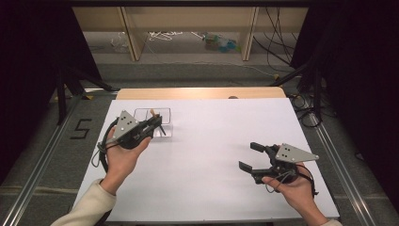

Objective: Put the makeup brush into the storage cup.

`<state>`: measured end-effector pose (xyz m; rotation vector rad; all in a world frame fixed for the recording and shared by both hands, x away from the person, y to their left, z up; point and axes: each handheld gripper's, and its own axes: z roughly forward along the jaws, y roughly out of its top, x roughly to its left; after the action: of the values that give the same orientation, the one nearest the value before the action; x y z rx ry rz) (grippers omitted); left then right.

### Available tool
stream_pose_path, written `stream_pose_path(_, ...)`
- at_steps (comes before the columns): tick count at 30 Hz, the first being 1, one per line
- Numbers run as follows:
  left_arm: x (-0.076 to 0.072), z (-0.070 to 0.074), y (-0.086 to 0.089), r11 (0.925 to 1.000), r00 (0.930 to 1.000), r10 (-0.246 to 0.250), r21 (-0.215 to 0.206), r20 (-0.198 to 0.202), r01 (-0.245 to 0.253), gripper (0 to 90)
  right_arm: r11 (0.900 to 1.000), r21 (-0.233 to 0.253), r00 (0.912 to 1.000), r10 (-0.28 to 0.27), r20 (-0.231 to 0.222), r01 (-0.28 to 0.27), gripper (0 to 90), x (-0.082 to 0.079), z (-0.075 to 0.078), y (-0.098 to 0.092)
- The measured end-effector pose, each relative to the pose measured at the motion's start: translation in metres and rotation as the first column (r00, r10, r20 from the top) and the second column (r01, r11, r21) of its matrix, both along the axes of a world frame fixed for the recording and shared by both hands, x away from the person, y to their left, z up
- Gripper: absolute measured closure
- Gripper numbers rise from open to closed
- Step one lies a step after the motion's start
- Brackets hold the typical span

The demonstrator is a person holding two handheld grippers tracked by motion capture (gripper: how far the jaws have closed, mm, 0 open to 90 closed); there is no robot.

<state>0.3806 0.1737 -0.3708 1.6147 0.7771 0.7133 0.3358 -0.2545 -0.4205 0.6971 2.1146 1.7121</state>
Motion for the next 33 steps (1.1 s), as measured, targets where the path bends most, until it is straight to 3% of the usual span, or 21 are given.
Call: stream_pose_path(33,0.011,0.003,0.009,0.9990,0.9990,0.044,0.010,-0.003,-0.044,83.0,1.000,-0.007,1.0000,-0.001,-0.005,0.001,20.1,0.000,0.000,0.000)
